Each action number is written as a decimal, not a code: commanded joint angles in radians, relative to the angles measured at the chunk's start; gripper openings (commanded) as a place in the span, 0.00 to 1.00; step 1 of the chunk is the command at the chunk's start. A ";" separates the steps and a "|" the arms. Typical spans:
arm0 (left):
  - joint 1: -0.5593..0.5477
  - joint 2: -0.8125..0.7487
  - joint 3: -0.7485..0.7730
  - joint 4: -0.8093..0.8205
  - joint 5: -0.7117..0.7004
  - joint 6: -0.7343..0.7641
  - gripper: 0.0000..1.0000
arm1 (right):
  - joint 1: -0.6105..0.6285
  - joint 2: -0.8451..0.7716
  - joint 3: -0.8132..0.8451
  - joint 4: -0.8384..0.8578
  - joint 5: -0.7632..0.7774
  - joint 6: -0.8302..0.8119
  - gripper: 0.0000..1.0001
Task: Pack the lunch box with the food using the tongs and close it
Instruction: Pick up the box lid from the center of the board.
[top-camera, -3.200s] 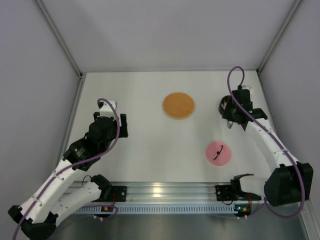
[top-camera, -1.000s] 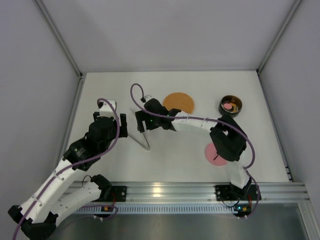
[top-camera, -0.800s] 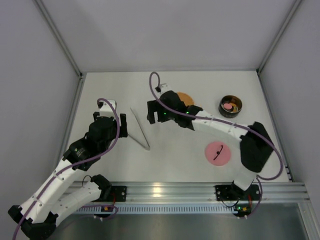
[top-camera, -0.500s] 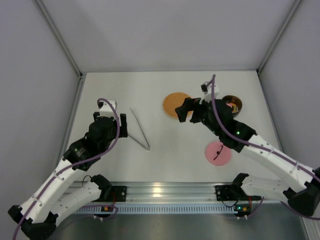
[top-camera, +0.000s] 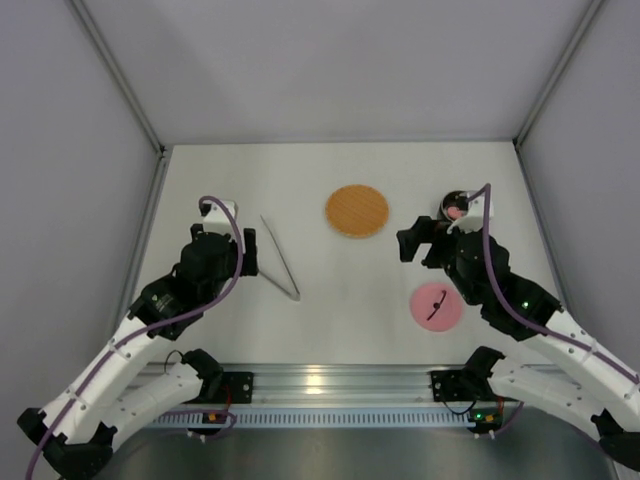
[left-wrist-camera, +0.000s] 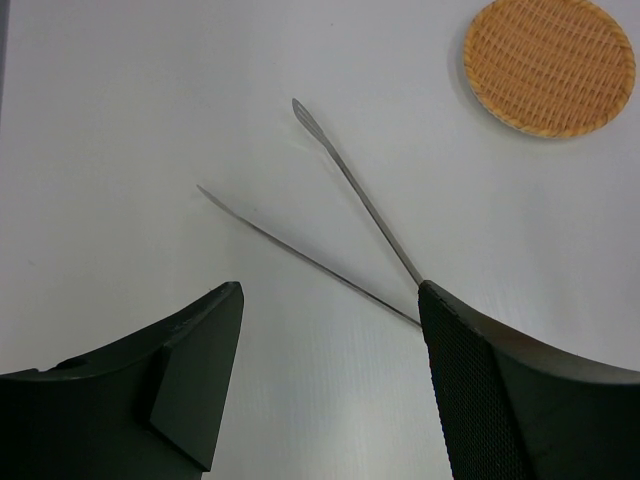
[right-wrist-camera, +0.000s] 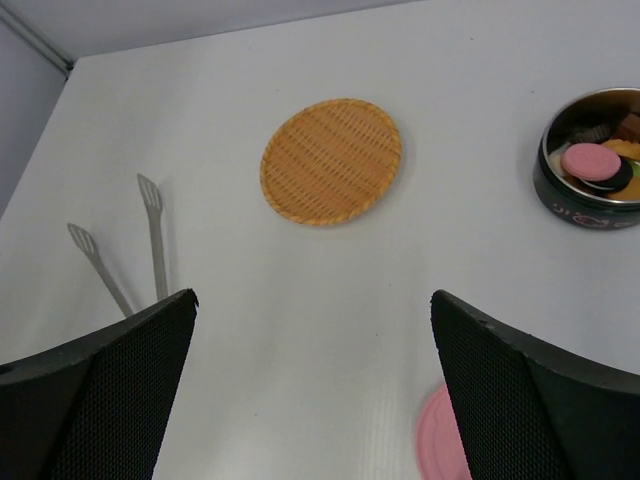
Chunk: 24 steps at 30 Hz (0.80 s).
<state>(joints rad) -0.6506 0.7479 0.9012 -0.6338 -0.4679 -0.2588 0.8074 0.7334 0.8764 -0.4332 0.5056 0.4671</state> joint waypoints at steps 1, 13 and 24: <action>0.002 0.011 -0.012 0.045 0.044 0.012 0.76 | -0.004 -0.051 0.012 -0.117 0.115 0.034 0.98; -0.242 0.303 0.082 0.243 0.394 -0.118 0.70 | -0.005 -0.150 0.075 -0.352 0.327 0.120 1.00; -0.552 0.818 0.254 0.531 0.255 -0.132 0.70 | -0.005 -0.198 0.164 -0.460 0.361 0.157 0.99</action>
<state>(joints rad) -1.1843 1.5051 1.0977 -0.2466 -0.1810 -0.3737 0.8074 0.5629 0.9886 -0.8204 0.8402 0.6060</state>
